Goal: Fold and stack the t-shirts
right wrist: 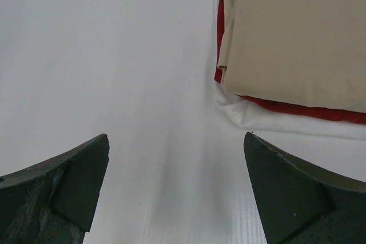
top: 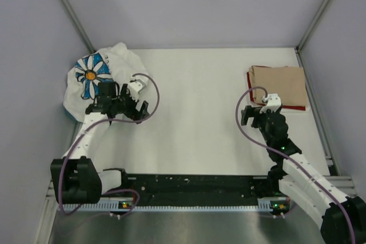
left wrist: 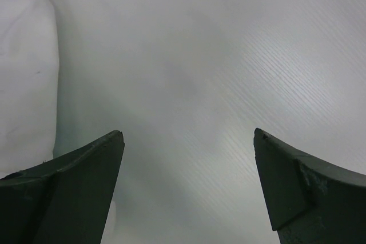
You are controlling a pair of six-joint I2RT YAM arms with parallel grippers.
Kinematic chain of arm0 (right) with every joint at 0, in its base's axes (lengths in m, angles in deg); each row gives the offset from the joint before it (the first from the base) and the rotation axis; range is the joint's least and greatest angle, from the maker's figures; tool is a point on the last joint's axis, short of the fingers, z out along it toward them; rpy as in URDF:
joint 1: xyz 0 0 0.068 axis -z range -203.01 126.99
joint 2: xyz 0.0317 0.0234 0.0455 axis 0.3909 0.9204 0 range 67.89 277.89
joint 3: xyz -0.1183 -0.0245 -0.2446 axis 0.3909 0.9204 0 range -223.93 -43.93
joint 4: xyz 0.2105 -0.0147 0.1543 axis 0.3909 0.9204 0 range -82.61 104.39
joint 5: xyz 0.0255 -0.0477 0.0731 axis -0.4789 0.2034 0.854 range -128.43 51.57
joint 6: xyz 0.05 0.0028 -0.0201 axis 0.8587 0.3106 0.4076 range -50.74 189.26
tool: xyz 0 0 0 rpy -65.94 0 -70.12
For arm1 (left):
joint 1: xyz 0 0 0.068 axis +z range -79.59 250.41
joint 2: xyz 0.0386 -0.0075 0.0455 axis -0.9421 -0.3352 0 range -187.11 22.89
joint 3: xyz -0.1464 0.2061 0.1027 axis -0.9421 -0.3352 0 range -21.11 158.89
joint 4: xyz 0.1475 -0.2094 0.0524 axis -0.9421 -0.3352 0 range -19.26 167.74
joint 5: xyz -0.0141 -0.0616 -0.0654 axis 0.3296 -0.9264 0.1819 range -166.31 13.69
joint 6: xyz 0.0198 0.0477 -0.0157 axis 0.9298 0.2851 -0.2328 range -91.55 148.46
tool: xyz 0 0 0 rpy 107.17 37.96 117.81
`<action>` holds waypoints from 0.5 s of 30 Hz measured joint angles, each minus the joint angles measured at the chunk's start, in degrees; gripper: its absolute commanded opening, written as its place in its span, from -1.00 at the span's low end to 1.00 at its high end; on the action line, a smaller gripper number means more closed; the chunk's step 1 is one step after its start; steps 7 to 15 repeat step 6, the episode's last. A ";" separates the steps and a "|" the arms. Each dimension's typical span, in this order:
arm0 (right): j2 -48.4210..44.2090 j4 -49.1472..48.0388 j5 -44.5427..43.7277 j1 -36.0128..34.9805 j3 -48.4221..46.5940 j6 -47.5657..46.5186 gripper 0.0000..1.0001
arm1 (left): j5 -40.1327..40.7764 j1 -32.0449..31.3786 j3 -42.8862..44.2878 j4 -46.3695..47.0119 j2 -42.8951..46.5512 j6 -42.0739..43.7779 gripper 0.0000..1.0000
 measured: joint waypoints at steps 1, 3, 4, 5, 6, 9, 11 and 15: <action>0.04 0.00 -0.52 0.00 0.00 0.26 0.97 | -0.07 0.20 0.00 0.00 0.00 0.02 0.97; 0.04 0.02 -2.08 0.00 -0.02 0.85 0.97 | -0.26 0.37 0.00 -0.09 0.00 0.28 0.97; 0.04 0.02 -2.97 0.00 -0.02 1.31 0.97 | -0.37 0.44 0.00 -0.11 0.00 0.48 0.98; 0.04 0.02 -4.15 0.00 0.00 1.79 0.97 | -0.42 0.48 0.00 -0.11 0.00 0.70 0.97; 0.02 0.02 -5.31 0.00 -0.02 2.29 0.97 | -0.42 0.48 0.00 -0.15 0.00 0.87 0.98; 0.02 0.02 -5.31 0.00 -0.02 2.29 0.97 | -0.42 0.48 0.00 -0.15 0.00 0.87 0.98; 0.02 0.02 -5.31 0.00 -0.02 2.29 0.97 | -0.42 0.48 0.00 -0.15 0.00 0.87 0.98; 0.02 0.02 -5.31 0.00 -0.02 2.29 0.97 | -0.42 0.48 0.00 -0.15 0.00 0.87 0.98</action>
